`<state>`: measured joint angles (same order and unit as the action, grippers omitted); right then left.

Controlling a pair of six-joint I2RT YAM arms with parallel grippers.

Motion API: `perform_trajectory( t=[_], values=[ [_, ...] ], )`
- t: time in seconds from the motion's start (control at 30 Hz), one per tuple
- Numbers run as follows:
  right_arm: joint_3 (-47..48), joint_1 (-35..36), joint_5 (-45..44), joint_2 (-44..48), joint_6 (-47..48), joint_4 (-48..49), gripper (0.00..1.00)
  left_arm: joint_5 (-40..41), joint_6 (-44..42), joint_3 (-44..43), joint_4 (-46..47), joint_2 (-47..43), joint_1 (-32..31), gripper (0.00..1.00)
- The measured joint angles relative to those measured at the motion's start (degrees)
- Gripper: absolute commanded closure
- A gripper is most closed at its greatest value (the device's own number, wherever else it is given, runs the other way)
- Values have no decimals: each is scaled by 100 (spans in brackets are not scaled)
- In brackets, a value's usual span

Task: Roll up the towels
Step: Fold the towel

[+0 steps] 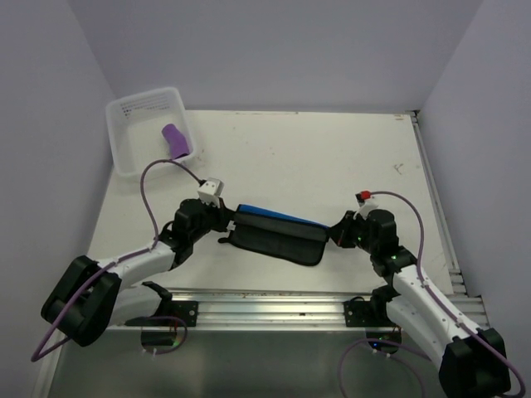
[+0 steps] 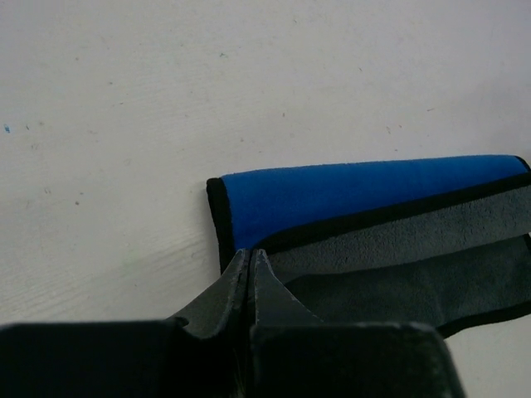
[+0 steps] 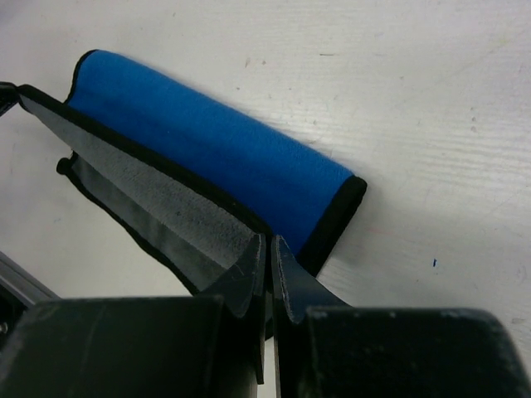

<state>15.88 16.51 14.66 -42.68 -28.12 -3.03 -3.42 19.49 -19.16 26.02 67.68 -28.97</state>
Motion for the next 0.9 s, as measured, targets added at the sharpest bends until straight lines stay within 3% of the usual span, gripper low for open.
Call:
perform_trajectory(
  t=[0.9],
  values=[
    [-74, 166, 125, -321, -81, -343, 100, 68, 247, 4, -507, 52, -74, 100]
  ],
)
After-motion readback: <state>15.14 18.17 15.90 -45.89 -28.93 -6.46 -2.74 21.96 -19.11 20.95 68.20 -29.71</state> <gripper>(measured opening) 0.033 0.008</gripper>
